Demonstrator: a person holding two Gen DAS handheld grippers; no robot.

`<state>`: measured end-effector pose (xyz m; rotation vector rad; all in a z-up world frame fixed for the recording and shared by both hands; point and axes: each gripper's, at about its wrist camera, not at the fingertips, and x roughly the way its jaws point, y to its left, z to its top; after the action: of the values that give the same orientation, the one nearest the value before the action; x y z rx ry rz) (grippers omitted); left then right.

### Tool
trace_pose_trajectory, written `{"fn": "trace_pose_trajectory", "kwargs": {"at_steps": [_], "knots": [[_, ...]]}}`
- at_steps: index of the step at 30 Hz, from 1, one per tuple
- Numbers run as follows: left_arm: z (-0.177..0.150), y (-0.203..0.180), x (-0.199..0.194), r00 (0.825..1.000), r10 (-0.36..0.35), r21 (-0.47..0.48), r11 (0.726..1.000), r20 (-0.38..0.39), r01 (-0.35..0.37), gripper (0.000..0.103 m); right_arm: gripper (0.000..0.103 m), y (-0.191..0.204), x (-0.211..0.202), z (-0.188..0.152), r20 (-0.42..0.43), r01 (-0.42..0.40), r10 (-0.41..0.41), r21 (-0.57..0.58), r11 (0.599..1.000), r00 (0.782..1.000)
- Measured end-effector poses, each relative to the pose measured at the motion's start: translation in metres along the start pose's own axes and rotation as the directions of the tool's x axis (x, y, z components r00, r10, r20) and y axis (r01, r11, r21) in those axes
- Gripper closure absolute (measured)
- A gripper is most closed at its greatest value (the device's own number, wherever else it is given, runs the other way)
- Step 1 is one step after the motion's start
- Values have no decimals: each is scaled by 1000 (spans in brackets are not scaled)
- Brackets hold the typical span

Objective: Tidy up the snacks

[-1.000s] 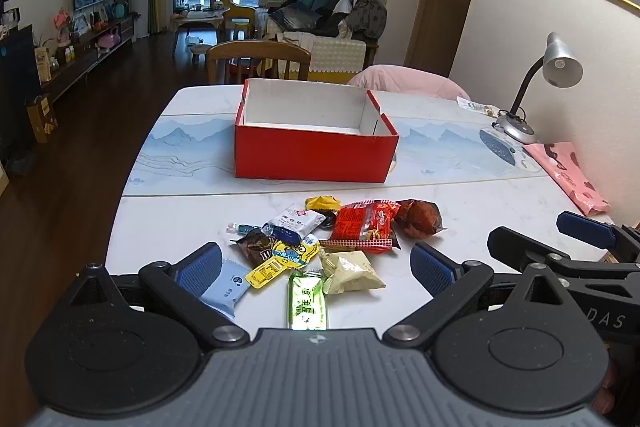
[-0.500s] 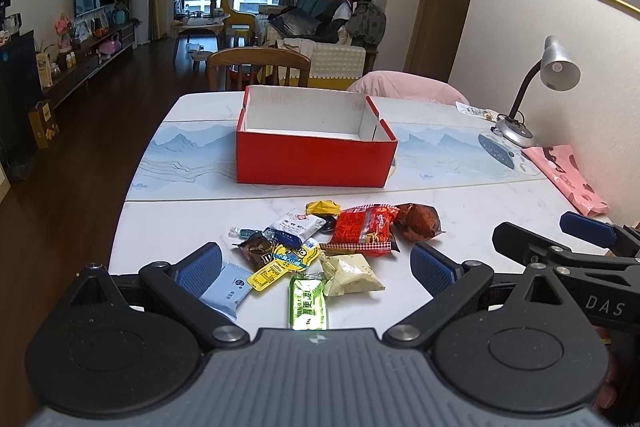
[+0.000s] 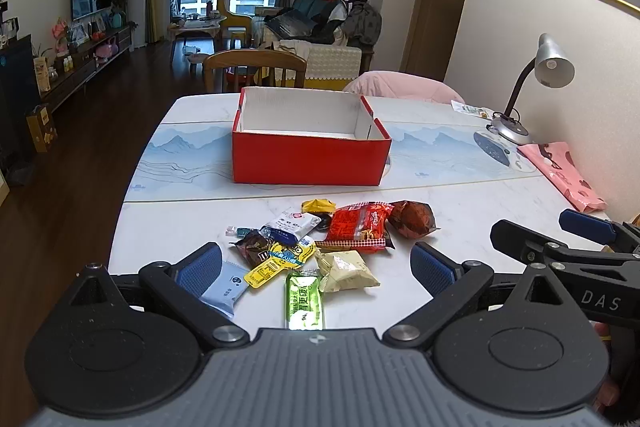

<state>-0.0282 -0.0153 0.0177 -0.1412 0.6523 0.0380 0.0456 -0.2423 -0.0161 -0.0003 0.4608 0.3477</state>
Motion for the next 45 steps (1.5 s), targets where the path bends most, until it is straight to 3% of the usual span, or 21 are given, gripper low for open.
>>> {"fn": "trace_pose_trajectory", "kwargs": {"at_steps": [35, 45], "knots": [[-10, -5, -3, 1000, 1, -9, 1000, -28, -1, 2, 0, 2, 1, -4, -20, -35, 34, -28, 999, 999], [-7, 17, 16, 997, 21, -72, 997, -74, -26, 2, 1, -2, 28, -4, -81, -70, 66, -45, 997, 995]]}}
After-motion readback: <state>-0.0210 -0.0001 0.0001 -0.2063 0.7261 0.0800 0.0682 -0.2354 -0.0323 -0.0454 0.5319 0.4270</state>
